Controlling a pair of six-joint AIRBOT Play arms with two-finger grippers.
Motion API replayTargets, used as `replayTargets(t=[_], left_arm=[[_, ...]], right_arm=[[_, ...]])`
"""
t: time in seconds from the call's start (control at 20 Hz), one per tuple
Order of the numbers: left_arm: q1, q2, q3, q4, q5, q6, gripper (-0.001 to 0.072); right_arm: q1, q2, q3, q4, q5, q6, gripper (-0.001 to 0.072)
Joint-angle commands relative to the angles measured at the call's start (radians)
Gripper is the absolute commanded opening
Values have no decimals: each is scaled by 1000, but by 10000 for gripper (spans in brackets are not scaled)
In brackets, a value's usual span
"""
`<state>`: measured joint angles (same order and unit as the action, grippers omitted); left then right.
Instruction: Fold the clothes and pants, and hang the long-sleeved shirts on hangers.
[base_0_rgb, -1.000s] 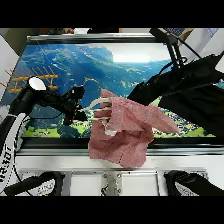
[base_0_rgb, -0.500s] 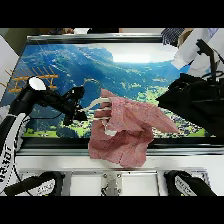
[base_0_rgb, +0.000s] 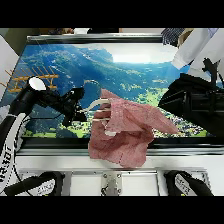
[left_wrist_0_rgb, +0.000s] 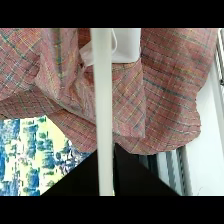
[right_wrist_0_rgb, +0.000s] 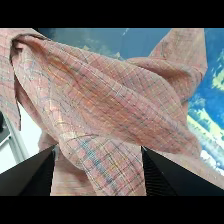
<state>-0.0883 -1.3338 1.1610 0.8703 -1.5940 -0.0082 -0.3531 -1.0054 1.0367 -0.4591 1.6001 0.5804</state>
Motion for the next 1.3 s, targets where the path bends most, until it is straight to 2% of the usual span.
replayTargets(t=[0.0,0.1,0.25,0.3,0.6,0.7,0.85,1.25], left_arm=[[1,1,0,1,-3,1,14],[1,1,0,1,-2,0,15],[1,1,0,1,-2,0,14],[1,1,0,1,-2,0,14],[1,1,0,1,-2,0,15],[1,1,0,1,-2,0,15],[1,1,0,1,-2,0,14],[1,1,0,2,1,0,15]], right_arm=[[-5,-1,-17,11,-5,-120,573],[-5,-1,-17,9,0,-227,573],[-5,-1,-17,11,-2,-477,573],[-5,-1,-17,21,-2,-499,573],[-5,-18,-81,60,24,-523,587],[-5,-35,-119,135,25,-581,587],[13,-69,-142,243,29,-584,587],[114,-145,-142,165,28,-581,586]])
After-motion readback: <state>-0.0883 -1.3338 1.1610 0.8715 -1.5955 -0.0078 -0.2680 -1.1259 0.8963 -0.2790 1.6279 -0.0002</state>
